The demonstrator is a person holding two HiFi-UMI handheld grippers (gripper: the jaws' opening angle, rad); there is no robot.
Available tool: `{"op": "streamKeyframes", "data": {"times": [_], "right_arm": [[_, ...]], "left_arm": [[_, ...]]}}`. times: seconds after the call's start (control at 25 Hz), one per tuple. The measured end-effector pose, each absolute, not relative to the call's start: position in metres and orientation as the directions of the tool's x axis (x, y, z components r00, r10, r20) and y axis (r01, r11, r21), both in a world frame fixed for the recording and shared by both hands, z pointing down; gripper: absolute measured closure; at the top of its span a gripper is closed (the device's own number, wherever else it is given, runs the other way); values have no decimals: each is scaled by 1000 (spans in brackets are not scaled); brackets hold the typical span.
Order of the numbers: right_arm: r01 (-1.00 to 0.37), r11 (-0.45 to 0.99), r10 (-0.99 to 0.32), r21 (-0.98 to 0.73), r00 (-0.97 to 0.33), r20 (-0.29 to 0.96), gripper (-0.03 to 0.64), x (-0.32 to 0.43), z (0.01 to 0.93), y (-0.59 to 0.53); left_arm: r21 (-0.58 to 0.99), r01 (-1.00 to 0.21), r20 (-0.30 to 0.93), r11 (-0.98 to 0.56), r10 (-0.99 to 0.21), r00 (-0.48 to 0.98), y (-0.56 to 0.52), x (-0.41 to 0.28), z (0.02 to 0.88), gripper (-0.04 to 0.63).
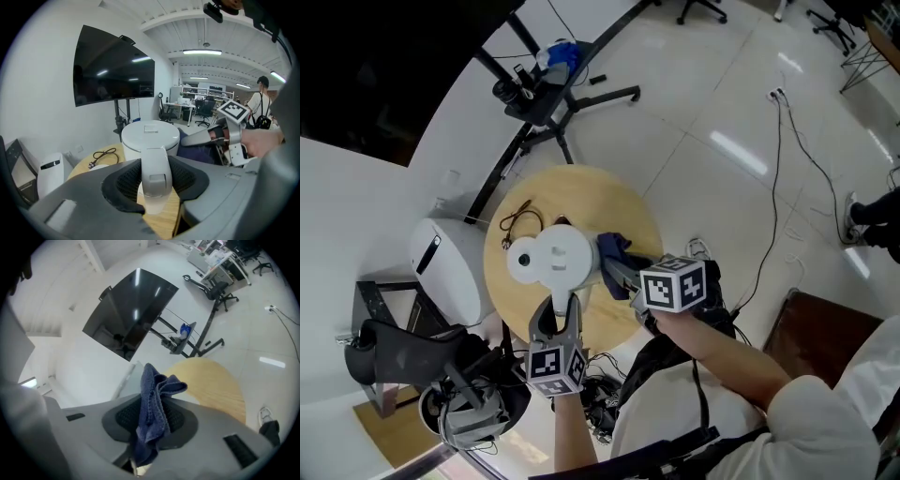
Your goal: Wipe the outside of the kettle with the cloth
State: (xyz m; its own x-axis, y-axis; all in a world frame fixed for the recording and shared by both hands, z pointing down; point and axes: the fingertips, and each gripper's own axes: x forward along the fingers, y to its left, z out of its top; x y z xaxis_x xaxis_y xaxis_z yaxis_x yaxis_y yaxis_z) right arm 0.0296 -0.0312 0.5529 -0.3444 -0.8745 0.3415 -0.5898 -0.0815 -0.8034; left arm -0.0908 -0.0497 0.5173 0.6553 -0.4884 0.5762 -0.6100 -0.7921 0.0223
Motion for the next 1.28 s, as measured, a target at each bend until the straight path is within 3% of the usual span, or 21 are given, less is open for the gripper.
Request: {"op": "streamKeyframes", "data": {"times": [0.2, 0.36, 0.84, 1.08, 1.28], "right_arm": [[-640, 54, -870, -767, -406, 278, 522, 34, 501, -36], [-663, 85, -836, -744, -453, 308, 522, 37, 508, -37], [-627, -101, -606, -773, -577, 547, 522, 53, 669, -54], [-701, -151, -495, -697, -556, 667, 520, 58, 722, -58], [-681, -105, -498, -725, -595, 631, 522, 53, 713, -64]], "left_arm": [[22, -595, 574, -803, -478, 665, -47, -92, 517, 425], [30, -581, 572, -813, -463, 677, -44, -92, 516, 425], [42, -540, 580, -840, -420, 698, -45, -94, 517, 425], [45, -523, 590, -851, -400, 702, -46, -94, 518, 425], [43, -511, 592, -859, -390, 706, -48, -95, 519, 423]]}}
